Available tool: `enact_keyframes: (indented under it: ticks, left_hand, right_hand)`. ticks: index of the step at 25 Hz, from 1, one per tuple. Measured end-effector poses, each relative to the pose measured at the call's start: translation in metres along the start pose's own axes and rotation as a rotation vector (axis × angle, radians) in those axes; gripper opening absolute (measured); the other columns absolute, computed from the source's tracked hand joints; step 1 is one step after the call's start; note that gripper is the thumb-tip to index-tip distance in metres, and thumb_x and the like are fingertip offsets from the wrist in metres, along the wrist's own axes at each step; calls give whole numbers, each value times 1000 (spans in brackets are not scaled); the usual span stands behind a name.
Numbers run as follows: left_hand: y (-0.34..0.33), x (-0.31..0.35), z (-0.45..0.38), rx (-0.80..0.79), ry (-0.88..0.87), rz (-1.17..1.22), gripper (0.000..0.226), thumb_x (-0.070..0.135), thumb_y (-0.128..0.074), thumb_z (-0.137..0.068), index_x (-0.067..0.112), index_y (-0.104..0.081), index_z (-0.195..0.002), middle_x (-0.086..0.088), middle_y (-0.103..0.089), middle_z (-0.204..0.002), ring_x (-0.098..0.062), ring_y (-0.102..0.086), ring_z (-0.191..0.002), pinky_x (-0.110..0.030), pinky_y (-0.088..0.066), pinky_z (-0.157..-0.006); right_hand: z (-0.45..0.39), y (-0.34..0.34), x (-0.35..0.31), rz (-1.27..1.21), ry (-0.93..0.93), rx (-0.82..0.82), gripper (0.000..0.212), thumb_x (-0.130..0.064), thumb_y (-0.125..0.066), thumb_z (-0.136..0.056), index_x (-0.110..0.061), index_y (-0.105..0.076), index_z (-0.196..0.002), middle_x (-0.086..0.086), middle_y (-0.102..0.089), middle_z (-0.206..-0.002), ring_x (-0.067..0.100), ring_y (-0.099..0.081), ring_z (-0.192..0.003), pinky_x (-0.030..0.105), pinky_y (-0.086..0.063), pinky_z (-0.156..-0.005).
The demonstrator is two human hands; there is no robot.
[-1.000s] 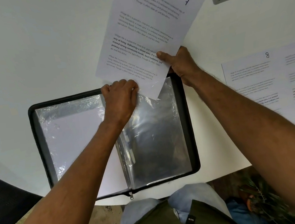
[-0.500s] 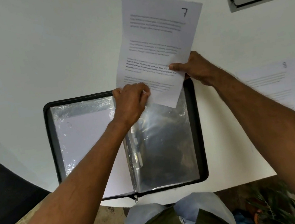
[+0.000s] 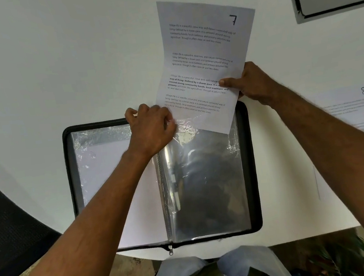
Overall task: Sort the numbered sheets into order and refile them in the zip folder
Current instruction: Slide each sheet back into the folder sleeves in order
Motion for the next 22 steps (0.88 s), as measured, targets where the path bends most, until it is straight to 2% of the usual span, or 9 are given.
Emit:
enact_keyframes:
  ticks: [4, 6, 10, 13, 16, 18, 20, 22]
  left_hand:
    - [3, -13, -2, -46, 70, -95, 34, 49, -51, -83, 22, -68, -94, -1, -53, -105, -26, -46, -111, -43, -20, -94]
    - [5, -16, -5, -74, 110, -92, 35, 47, -52, -80, 20, -68, -95, -3, -50, -108, -28, -44, -112, -43, -23, -92]
    - [9, -14, -10, -81, 177, -5, 15, 26, -60, -84, 18, -67, -95, -3, -49, -106, -28, -45, -108, -37, -24, -86]
    - [7, -18, -16, -83, 232, 93, 17, 11, -58, -85, 18, -70, -95, -2, -55, -102, -27, -51, -104, -38, -32, -85]
    - [6, -25, -21, -42, 367, 392, 24, 8, -56, -95, 17, -67, -113, 4, -61, -104, -22, -60, -101, -44, -49, -92]
    - [5, -27, -24, -61, 454, 629, 23, 14, -57, -100, 16, -67, -121, 6, -64, -105, -16, -62, -99, -39, -53, -96]
    - [5, -29, -28, -76, 517, 744, 21, 20, -63, -100, 16, -69, -120, 5, -67, -104, -12, -63, -96, -32, -54, -91]
    - [7, -30, -30, -84, 559, 853, 22, 22, -68, -98, 17, -67, -120, 1, -66, -101, -12, -64, -92, -27, -53, -79]
  right_hand:
    - [-2, 1, 2, 24, -5, -5, 51, -25, -76, -92, -11, -61, -139, 7, -71, -126, 23, -72, -106, 26, -60, -71]
    - [-3, 2, 2, 23, -8, -6, 53, -25, -76, -92, -11, -60, -140, 7, -70, -127, 23, -72, -106, 29, -62, -73]
    - [-5, 2, 0, 62, -22, -9, 51, -27, -77, -91, -12, -62, -138, 8, -71, -125, 26, -72, -106, 46, -63, -83]
    - [-6, 4, -4, 107, -8, 13, 48, -26, -76, -92, -11, -63, -136, 8, -72, -123, 24, -72, -105, 50, -62, -86]
    - [-6, 6, -7, 121, -11, -17, 50, -28, -77, -91, -11, -63, -136, 7, -72, -124, 23, -73, -105, 50, -62, -87]
    - [-7, 4, -7, 119, -26, -49, 52, -27, -78, -90, -12, -62, -137, 6, -72, -124, 23, -73, -106, 51, -61, -90]
    - [-9, 2, -8, 114, -46, -92, 54, -27, -79, -89, -14, -61, -138, 4, -72, -126, 23, -72, -108, 50, -60, -92]
    - [-8, -1, -10, 128, -58, -173, 54, -24, -80, -89, -17, -61, -138, 1, -71, -126, 24, -71, -111, 47, -60, -92]
Point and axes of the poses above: each hand's wrist, its own z-axis away from the middle knuckle, its own y-axis out of the back of the hand, x = y × z, the point moved 1 cm from there along -z, towards the middle knuckle
